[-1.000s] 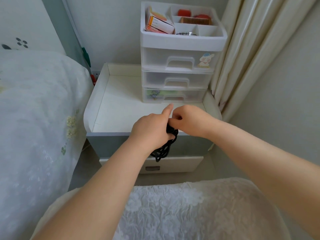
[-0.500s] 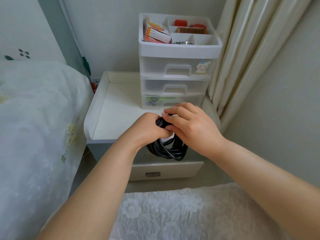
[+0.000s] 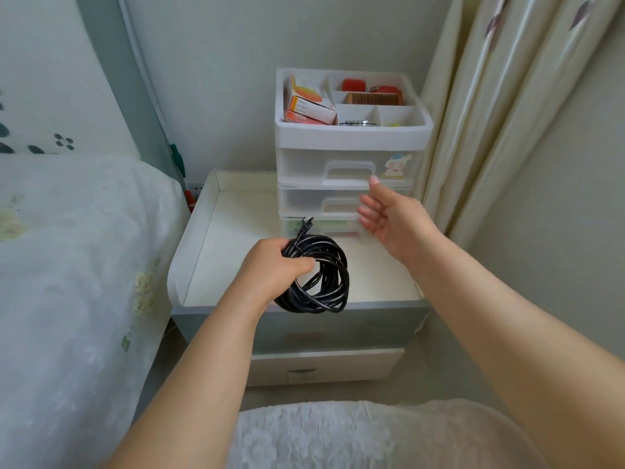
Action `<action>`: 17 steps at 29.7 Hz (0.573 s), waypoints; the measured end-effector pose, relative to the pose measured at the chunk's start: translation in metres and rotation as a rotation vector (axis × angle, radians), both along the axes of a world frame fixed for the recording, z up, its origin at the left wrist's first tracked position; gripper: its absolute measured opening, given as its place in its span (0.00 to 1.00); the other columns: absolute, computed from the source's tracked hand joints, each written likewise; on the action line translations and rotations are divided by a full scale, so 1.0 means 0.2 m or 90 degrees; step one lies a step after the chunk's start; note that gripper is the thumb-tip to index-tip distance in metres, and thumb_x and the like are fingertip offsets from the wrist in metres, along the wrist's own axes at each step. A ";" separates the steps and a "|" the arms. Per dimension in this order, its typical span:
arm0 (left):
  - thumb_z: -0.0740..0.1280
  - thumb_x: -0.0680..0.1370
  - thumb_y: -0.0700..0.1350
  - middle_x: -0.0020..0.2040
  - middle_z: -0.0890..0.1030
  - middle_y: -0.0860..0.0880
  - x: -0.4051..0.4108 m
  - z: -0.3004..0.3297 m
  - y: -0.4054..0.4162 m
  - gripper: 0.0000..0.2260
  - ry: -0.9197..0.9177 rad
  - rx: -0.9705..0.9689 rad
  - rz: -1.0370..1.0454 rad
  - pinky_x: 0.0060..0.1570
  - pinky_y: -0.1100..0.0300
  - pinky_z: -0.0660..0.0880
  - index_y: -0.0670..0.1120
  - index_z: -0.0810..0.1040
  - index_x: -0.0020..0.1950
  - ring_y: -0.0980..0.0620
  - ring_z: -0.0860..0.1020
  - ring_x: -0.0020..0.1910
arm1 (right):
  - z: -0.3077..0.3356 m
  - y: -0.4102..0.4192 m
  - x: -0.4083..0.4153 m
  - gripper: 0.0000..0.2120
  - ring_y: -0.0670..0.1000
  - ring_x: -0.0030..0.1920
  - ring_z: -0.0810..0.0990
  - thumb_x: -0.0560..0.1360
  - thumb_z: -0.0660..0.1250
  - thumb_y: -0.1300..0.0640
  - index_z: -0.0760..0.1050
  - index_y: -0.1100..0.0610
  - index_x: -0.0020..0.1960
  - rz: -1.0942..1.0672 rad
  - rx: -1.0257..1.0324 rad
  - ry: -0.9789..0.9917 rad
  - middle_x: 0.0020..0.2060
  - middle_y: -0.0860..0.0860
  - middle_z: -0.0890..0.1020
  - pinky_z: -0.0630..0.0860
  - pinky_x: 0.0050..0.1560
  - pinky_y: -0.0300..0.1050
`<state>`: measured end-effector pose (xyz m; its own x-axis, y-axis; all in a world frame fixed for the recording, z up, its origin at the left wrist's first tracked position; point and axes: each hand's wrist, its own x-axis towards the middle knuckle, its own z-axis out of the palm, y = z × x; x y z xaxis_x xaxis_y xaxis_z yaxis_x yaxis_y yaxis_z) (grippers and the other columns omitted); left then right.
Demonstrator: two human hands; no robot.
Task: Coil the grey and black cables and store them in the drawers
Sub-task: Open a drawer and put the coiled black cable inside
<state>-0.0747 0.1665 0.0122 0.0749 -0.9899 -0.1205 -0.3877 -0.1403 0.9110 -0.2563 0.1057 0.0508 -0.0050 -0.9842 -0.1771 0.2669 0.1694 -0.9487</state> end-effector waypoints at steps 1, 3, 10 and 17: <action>0.71 0.72 0.43 0.31 0.78 0.48 0.01 0.00 -0.01 0.04 0.011 -0.012 0.020 0.39 0.57 0.73 0.48 0.79 0.38 0.48 0.76 0.33 | 0.02 -0.08 0.00 0.11 0.51 0.38 0.73 0.74 0.69 0.51 0.71 0.57 0.47 0.010 0.060 -0.108 0.39 0.50 0.72 0.76 0.53 0.44; 0.71 0.72 0.43 0.32 0.78 0.48 0.03 0.01 -0.04 0.03 0.033 -0.037 0.060 0.38 0.57 0.72 0.46 0.80 0.39 0.48 0.76 0.33 | 0.07 -0.20 0.04 0.25 0.58 0.57 0.77 0.72 0.72 0.50 0.69 0.61 0.61 -0.006 0.130 -0.205 0.58 0.50 0.76 0.70 0.66 0.50; 0.71 0.73 0.43 0.30 0.76 0.48 0.10 0.03 -0.09 0.02 0.199 -0.073 0.177 0.35 0.59 0.70 0.45 0.80 0.42 0.50 0.74 0.32 | 0.15 -0.40 0.21 0.27 0.57 0.62 0.75 0.72 0.72 0.56 0.65 0.59 0.67 -0.142 0.157 -0.215 0.67 0.56 0.69 0.74 0.63 0.49; 0.71 0.73 0.42 0.30 0.76 0.51 0.14 0.04 -0.12 0.02 0.365 -0.087 0.240 0.38 0.55 0.72 0.46 0.79 0.42 0.52 0.75 0.33 | 0.07 -0.41 0.21 0.19 0.53 0.40 0.79 0.73 0.70 0.50 0.68 0.60 0.56 -0.129 0.174 -0.150 0.41 0.55 0.71 0.80 0.46 0.49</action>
<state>-0.0463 0.1422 0.0206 0.3775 -0.9182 -0.1199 0.2116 -0.0405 0.9765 -0.2146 0.0240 0.0652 -0.1216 -0.8843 -0.4508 0.5247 0.3282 -0.7854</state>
